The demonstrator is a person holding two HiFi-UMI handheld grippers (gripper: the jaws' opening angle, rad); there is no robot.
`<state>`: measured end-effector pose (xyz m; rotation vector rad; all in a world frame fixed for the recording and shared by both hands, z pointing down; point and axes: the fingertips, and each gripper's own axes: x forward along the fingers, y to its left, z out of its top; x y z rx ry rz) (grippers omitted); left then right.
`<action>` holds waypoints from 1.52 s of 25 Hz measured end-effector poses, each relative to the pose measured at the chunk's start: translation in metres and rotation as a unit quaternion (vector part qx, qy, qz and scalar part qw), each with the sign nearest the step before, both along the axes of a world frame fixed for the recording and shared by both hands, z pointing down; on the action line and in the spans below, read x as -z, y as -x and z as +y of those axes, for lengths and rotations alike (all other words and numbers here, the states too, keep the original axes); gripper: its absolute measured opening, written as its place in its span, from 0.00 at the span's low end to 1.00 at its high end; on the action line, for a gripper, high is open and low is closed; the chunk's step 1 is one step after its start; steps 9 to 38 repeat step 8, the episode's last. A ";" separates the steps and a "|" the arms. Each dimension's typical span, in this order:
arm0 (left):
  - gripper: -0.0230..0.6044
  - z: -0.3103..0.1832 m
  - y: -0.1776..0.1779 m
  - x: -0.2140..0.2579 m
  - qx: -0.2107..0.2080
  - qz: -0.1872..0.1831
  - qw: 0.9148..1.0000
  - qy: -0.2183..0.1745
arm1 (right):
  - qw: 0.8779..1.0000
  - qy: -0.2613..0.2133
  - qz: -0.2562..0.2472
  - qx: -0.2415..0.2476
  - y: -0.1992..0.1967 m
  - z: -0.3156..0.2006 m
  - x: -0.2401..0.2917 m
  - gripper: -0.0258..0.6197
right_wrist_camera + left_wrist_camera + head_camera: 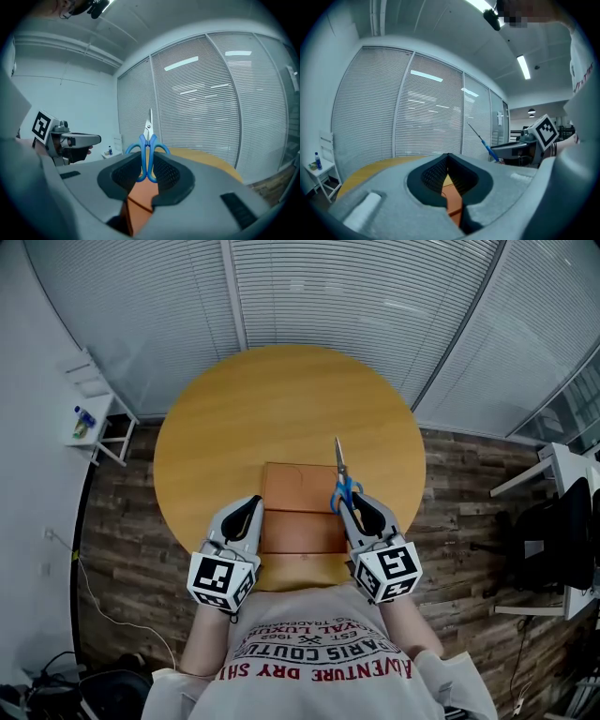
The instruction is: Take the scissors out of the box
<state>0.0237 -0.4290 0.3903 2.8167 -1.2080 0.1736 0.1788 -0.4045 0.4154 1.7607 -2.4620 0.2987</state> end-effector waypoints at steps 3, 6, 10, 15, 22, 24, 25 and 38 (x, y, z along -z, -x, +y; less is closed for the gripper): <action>0.05 0.001 0.002 0.001 0.000 0.003 1.000 -0.001 | 1.000 0.000 0.000 0.001 0.003 0.001 0.000 0.17; 0.05 0.002 0.005 0.004 0.001 0.005 1.000 -0.005 | 1.000 0.002 -0.002 0.001 0.005 0.003 -0.002 0.17; 0.05 0.002 0.007 0.005 0.002 0.005 1.000 -0.006 | 1.000 0.003 -0.005 0.001 0.008 0.004 -0.003 0.18; 0.05 0.002 0.007 0.005 0.002 0.005 1.000 -0.006 | 1.000 0.003 -0.005 0.001 0.008 0.004 -0.003 0.18; 0.05 0.002 0.007 0.005 0.002 0.005 1.000 -0.006 | 1.000 0.003 -0.005 0.001 0.008 0.004 -0.003 0.18; 0.05 0.002 0.007 0.005 0.002 0.005 1.000 -0.006 | 1.000 0.003 -0.005 0.001 0.008 0.004 -0.003 0.18; 0.05 0.002 0.007 0.005 0.002 0.005 1.000 -0.006 | 1.000 0.003 -0.005 0.001 0.008 0.004 -0.003 0.18; 0.05 0.002 0.007 0.005 0.002 0.005 1.000 -0.006 | 1.000 0.003 -0.005 0.001 0.008 0.004 -0.003 0.18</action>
